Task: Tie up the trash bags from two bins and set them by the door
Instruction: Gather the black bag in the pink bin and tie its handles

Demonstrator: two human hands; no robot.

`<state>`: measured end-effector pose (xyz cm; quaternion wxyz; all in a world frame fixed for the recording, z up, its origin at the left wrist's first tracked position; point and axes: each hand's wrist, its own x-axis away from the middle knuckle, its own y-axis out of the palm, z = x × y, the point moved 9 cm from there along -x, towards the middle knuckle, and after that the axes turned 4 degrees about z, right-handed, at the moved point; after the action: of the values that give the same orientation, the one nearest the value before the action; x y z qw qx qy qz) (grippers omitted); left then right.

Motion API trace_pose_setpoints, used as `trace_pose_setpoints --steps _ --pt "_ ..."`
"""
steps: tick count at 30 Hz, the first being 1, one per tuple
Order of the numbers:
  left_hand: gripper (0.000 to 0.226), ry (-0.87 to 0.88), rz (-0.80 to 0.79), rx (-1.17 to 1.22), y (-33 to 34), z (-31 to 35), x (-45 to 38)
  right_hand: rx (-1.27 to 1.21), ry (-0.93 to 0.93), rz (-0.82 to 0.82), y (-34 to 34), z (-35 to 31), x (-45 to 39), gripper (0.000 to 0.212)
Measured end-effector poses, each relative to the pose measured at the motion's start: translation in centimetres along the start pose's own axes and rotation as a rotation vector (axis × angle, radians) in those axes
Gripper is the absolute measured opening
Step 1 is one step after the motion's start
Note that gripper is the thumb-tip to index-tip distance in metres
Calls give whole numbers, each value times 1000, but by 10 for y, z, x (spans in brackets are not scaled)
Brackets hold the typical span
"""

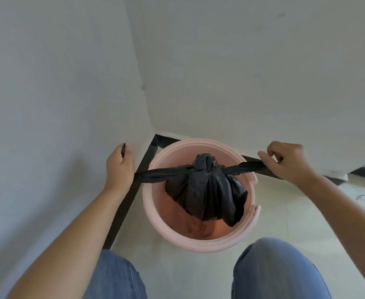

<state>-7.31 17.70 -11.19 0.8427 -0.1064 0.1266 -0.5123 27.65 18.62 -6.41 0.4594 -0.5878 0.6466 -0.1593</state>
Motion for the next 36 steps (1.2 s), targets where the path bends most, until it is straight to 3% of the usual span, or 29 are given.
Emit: trace_pose_setpoints --steps 5,11,15,17,19,20,21,23,25,30,33,36 --pt "42 -27 -11 -1 9 11 -5 140 -76 10 10 -8 3 42" --pt "45 -173 -95 253 42 3 15 -59 39 25 34 -27 2 21" --pt "40 -289 -39 488 56 2 18 -449 261 38 49 -29 3 12" --pt "33 -411 -64 578 63 -10 24 -730 442 -15 61 -22 11 31" --pt "39 -443 -134 424 69 -32 39 -769 513 -51 73 -13 27 50" --pt "63 -404 -185 235 69 -42 51 -765 559 -40 79 -6 36 56" --pt "85 -357 -251 61 72 -49 64 -781 622 1 82 1 45 57" --pt "96 -282 -300 -122 76 -57 79 -830 768 123 84 17 60 52" --pt "84 -259 -304 -152 79 -61 82 -781 814 165 81 23 64 49" --pt "59 -481 -480 -437 87 -80 87 -448 715 -89 98 8 61 60" --pt "43 -542 -447 -410 88 -88 82 -246 608 -264 118 2 58 41" --pt "12 -544 -379 -271 92 -84 73 -254 693 -398 135 5 61 24"
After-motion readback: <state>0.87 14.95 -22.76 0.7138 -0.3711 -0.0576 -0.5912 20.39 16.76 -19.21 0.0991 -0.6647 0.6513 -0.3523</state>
